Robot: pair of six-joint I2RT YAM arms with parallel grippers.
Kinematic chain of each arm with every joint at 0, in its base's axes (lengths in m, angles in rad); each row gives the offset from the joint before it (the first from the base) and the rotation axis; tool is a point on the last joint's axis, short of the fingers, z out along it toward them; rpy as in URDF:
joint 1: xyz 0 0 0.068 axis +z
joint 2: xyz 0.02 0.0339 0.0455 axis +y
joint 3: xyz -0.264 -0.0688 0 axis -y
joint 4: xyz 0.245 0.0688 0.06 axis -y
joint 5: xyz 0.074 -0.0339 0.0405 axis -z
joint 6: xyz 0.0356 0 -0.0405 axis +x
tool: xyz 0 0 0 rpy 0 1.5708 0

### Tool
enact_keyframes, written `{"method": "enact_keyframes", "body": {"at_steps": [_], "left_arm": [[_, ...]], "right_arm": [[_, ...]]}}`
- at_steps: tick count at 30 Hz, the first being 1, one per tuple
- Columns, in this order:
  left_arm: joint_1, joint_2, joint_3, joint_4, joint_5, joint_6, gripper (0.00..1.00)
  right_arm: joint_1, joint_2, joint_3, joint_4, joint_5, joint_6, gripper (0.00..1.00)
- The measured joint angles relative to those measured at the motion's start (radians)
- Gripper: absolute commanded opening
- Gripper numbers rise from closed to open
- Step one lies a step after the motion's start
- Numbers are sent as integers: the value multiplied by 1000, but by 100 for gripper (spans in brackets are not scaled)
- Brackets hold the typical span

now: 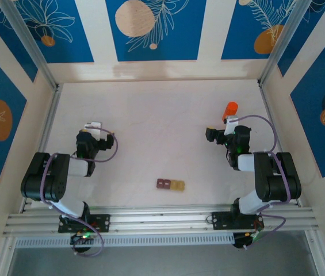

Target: Sort the pills into containers

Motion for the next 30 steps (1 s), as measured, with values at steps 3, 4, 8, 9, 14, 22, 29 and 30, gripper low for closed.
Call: {"method": "enact_keyframes", "body": {"at_steps": [3, 4, 8, 9, 14, 22, 29, 30], "left_arm": [[0, 0, 0, 0, -8, -2, 99], [0, 0, 0, 2, -21, -5, 99], [0, 0, -17, 35, -100, -29, 99], [0, 0, -19, 37, -111, -31, 99], [0, 0, -23, 47, -140, -41, 99], [0, 0, -23, 46, -140, -42, 99], [-13, 0, -23, 46, -150, -38, 99], [-17, 0, -23, 46, -154, -36, 99]], "right_arm": [[0, 0, 0, 0, -1, 0, 99], [0, 0, 0, 0, -1, 0, 99], [-7, 0, 0, 0, -16, 8, 99], [-9, 0, 0, 0, -16, 8, 99], [-11, 0, 0, 0, -21, 11, 99], [-10, 0, 0, 0, -21, 11, 99], [-2, 0, 0, 0, -18, 11, 99], [0, 0, 0, 0, -18, 11, 99]]}}
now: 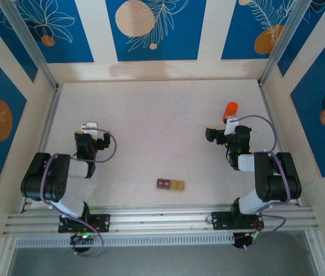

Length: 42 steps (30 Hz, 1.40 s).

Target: Sort the pills into containers

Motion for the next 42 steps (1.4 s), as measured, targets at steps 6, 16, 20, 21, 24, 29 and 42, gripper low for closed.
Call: {"method": "enact_keyframes", "body": {"at_steps": [6, 16, 20, 21, 24, 29, 42], "left_arm": [[-43, -13, -15, 22, -43, 26, 99], [-206, -271, 1, -123, -352, 61, 99], [-224, -454, 26, -322, -413, -76, 100], [-224, -500, 28, -372, -415, -114, 99], [-224, -639, 30, -533, -396, -239, 99], [-224, -822, 26, -762, -335, -377, 99], [-225, -971, -148, -832, -106, -439, 99]], "right_arm": [[32, -24, -21, 10, 27, -14, 99], [244, -224, 245, -452, 190, -40, 99], [370, -233, 369, -620, 111, -122, 99], [397, -231, 395, -657, 82, -156, 99], [483, -214, 479, -796, -29, -307, 98], [589, -151, 660, -1100, -206, -541, 96], [751, -40, 717, -1524, -182, -762, 88]]}}
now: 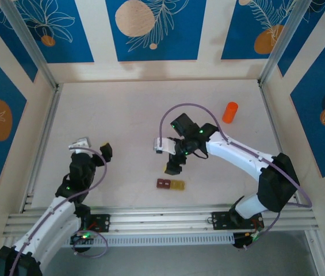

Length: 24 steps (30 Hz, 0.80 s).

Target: Sort the pills into containers

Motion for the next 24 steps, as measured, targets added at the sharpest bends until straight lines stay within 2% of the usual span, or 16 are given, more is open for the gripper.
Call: {"method": "enact_keyframes", "body": {"at_steps": [7, 11, 14, 16, 19, 24], "left_arm": [[0, 47, -38, 65, 31, 0, 99], [0, 88, -40, 117, 47, -1, 99], [0, 110, -40, 139, 55, -1, 99], [0, 119, -42, 152, 60, -1, 99], [0, 123, -43, 165, 63, -1, 99], [0, 123, -44, 179, 64, -2, 99]], "right_arm": [[60, 1, -92, -39, 52, -5, 85], [109, 1, -136, -45, 92, -5, 73], [133, 1, -152, -43, 112, -1, 69], [148, 5, -164, -35, 129, 3, 61], [167, 28, -178, -31, 156, 7, 58], [195, 70, -204, 1, 210, 8, 59]]}}
